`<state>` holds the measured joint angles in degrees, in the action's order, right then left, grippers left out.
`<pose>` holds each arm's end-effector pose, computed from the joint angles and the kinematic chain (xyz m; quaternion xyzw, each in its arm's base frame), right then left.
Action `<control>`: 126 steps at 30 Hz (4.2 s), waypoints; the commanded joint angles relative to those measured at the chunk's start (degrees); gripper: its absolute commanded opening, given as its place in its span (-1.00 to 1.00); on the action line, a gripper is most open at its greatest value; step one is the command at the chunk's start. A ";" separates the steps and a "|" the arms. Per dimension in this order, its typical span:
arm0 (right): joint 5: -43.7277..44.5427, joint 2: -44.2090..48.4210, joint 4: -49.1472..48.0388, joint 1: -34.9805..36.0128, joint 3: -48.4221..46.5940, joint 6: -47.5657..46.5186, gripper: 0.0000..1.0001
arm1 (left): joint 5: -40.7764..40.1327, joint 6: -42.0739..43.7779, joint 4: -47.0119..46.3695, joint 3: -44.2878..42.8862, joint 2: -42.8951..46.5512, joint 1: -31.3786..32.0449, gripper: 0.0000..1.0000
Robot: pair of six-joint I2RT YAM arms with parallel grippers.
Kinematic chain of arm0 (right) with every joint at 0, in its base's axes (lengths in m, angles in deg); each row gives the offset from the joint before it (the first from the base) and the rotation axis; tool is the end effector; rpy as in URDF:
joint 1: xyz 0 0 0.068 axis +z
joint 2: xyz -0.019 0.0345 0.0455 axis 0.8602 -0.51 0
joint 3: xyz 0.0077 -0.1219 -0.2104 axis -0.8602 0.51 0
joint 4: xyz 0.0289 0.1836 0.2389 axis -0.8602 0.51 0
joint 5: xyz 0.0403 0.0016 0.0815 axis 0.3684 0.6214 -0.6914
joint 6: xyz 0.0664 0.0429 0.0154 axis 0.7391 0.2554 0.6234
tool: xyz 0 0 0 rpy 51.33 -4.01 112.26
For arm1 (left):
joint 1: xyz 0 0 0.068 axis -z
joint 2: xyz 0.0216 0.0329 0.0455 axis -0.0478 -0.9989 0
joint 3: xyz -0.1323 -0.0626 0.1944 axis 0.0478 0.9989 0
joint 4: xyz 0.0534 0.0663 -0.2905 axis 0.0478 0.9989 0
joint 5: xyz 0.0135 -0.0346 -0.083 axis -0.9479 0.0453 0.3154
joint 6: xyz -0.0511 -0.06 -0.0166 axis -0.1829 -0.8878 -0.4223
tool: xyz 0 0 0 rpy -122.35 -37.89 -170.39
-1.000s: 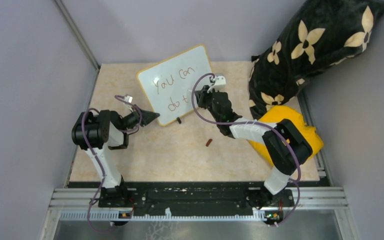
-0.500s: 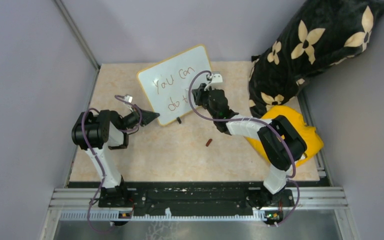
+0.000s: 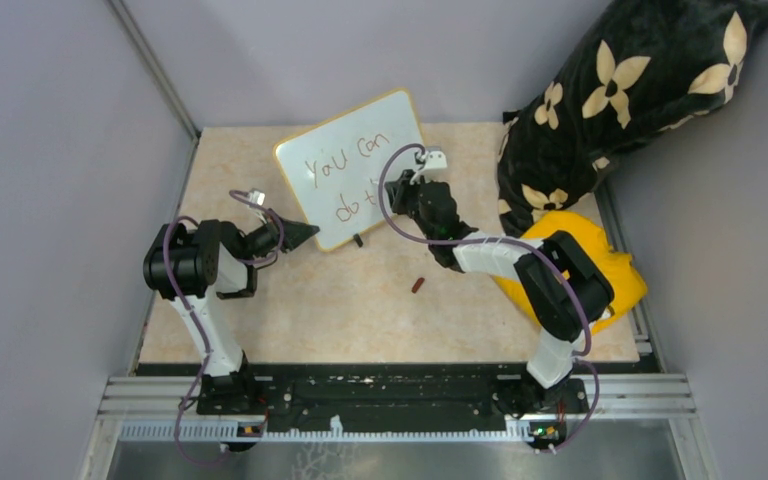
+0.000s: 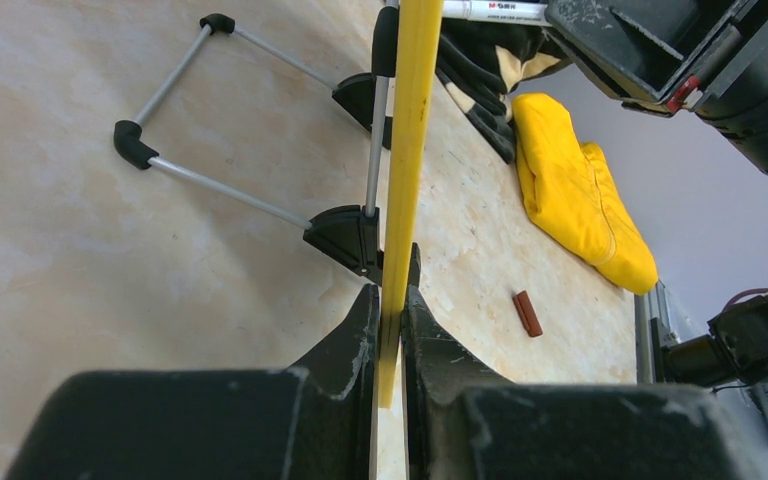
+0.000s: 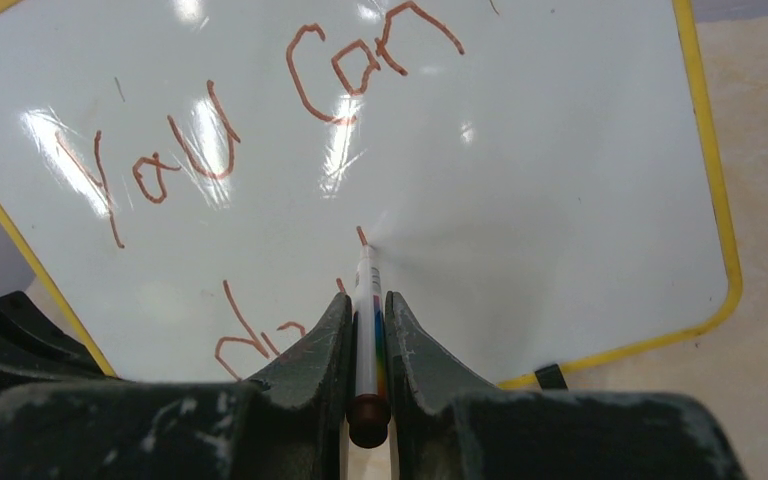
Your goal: Write a sentence on the whiteboard
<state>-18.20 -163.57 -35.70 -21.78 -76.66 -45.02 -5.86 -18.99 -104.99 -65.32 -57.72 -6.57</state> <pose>0.3631 0.2607 0.1721 -0.0265 0.7358 0.2674 0.6215 0.3176 -0.0379 0.0534 0.0979 0.6862 -0.5171 0.5022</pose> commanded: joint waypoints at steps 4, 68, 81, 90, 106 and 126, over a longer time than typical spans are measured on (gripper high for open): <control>0.46 1.28 -1.72 -0.84 4.37 1.58 -1.00 | 0.83 -0.91 -2.50 -0.63 -0.66 0.49 -1.00; 1.02 1.26 -0.63 -1.59 3.06 0.85 -1.00 | 1.00 -0.74 -2.15 -0.81 -0.57 0.67 -1.00; 1.10 2.05 -0.57 -1.58 4.78 1.28 -1.00 | 1.12 -0.78 -2.09 -0.81 -0.57 0.67 -1.00; 1.32 3.05 -0.95 -1.61 5.68 1.18 -1.00 | 1.00 -0.78 -2.06 -0.74 -0.57 0.67 -1.00; -1.40 4.50 -0.27 -0.30 1.19 1.08 -1.00 | 1.02 -0.81 -2.06 -0.81 -0.57 0.66 -1.00; -2.32 1.45 0.66 -0.30 -0.86 1.12 -1.00 | 1.10 -0.74 -2.06 -0.81 -0.57 0.65 -1.00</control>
<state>-20.01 -161.60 -32.81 -22.35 -75.00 -44.06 -5.93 -18.81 -104.95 -65.56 -57.72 -6.33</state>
